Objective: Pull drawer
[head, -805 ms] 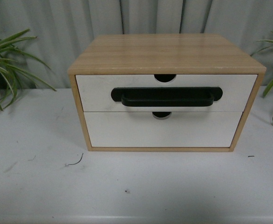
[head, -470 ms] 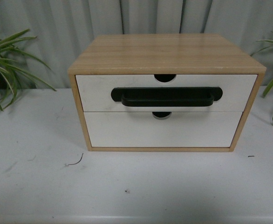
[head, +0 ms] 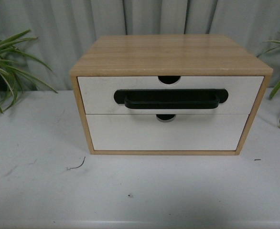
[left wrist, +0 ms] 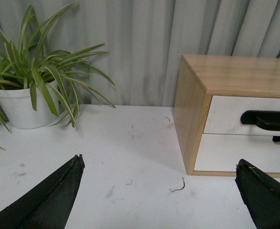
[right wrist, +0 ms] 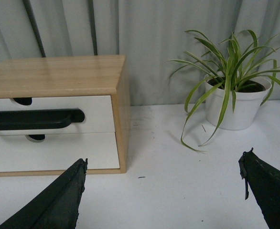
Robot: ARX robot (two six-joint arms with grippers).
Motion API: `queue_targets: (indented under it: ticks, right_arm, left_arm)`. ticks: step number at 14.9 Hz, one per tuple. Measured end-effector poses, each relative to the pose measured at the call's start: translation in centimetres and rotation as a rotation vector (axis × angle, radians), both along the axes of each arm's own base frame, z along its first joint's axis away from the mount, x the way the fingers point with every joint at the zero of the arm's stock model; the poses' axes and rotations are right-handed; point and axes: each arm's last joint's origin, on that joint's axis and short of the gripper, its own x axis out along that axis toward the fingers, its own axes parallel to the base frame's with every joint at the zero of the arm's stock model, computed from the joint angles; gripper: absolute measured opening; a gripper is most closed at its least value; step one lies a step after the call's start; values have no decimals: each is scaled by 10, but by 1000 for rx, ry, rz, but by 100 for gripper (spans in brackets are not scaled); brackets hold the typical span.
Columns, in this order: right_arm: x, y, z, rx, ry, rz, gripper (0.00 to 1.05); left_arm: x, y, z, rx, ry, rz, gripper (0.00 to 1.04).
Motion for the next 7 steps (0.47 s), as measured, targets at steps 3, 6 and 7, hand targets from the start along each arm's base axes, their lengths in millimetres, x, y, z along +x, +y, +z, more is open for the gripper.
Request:
queue_targets:
  ticks: [3, 6, 7]
  right_arm:
    - [0, 0, 0, 0, 0, 0, 98]
    - [9, 2, -2, 64, 76, 20, 98]
    - [20, 4, 5, 75, 59, 45, 98]
  left_arm:
    - [0, 0, 0, 0, 0, 0, 98]
    - [1, -4, 1, -65, 261, 171, 98]
    - [11, -3, 10, -123, 326, 387, 98]
